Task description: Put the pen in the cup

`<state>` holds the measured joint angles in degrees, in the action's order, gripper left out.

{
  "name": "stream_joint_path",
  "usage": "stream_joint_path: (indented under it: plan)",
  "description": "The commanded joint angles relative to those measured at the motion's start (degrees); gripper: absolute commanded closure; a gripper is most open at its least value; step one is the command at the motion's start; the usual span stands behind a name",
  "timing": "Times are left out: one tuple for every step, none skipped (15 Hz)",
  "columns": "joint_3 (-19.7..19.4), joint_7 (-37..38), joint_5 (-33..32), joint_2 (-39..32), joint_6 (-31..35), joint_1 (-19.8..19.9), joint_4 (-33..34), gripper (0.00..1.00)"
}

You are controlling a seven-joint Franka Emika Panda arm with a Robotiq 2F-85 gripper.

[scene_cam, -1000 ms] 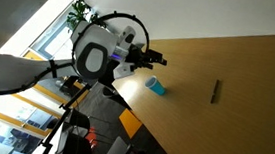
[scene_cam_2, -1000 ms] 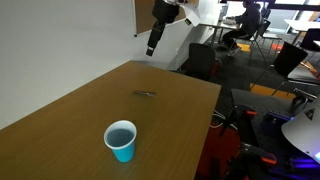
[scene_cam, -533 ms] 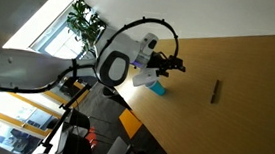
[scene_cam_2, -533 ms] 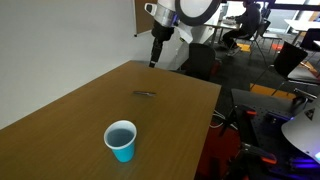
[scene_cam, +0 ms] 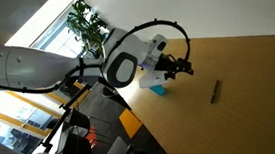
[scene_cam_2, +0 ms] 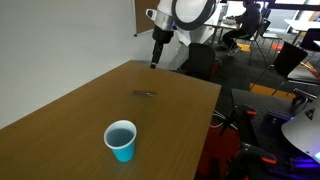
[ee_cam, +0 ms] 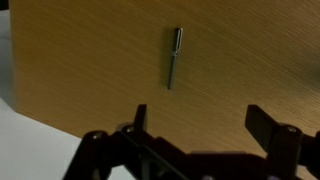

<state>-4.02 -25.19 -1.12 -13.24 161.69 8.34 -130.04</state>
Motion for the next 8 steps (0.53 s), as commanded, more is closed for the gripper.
stream_joint_path:
  plan:
    - [0.88, 0.77, -0.48, -3.13, -1.50, 0.99, 3.04, 0.00]
    - [0.98, 0.40, -0.61, -5.19, -2.90, 1.15, 5.02, 0.00]
    - [0.89, 0.69, -0.91, -6.95, -3.81, 1.14, 6.61, 0.00]
    - [1.09, 0.70, -0.80, -9.11, -4.39, 1.35, 8.45, 0.00]
    - [0.64, 1.44, -1.66, -10.56, -5.44, 1.13, 9.97, 0.00]
    - [0.80, 1.51, -1.72, -12.73, -6.21, 1.30, 11.95, 0.00]
    - [0.67, 2.08, -1.95, -14.14, -7.38, 1.24, 13.46, 0.00]
    - [0.70, 2.38, -2.03, -15.94, -8.00, 1.32, 15.19, 0.00]
